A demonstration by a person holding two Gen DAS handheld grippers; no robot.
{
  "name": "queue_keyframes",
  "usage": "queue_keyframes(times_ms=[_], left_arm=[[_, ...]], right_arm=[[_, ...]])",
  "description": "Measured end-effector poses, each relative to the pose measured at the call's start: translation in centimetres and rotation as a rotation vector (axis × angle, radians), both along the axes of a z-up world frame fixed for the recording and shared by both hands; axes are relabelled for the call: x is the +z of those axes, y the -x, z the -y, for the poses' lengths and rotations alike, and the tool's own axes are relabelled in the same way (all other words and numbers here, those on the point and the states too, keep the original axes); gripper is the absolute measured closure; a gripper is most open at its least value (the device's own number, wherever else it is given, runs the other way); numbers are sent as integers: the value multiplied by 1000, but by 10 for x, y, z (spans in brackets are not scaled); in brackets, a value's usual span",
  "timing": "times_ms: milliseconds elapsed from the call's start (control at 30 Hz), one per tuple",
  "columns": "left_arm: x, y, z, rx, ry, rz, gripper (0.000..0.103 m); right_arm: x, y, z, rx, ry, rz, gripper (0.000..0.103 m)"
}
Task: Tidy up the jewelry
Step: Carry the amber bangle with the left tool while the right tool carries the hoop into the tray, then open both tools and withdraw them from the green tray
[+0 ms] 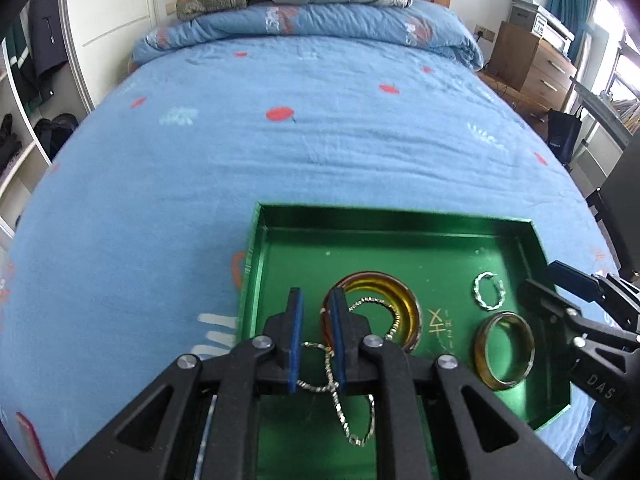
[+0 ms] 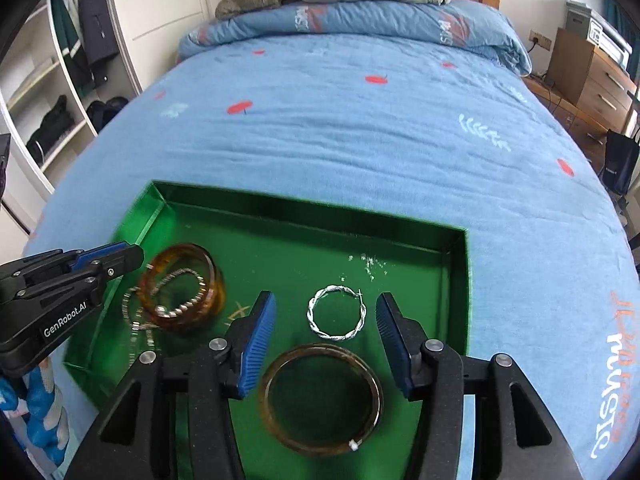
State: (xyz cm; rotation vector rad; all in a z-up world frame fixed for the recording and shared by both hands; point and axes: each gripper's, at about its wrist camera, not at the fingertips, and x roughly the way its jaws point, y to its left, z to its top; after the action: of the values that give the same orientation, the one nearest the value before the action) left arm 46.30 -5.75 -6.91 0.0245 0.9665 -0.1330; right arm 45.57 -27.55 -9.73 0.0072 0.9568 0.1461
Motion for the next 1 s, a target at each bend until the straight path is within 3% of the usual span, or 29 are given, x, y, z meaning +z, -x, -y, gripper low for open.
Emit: queue_keyframes(times_ms=[333,500,733,1000], left_arm=[[123,90,-46,10,-11,202,90],[168,146,-65,22,-41,286,90],[186,219,-78,8,-46,318,90],[167,293,-84,-11,-15,287,90]], right_arm=[[107,107,16,13,-67,195,50],[159,174,30,14,-74,306,50],[198,266,44,17,-93,394,50],[195,339,62,31,-112,422,50]])
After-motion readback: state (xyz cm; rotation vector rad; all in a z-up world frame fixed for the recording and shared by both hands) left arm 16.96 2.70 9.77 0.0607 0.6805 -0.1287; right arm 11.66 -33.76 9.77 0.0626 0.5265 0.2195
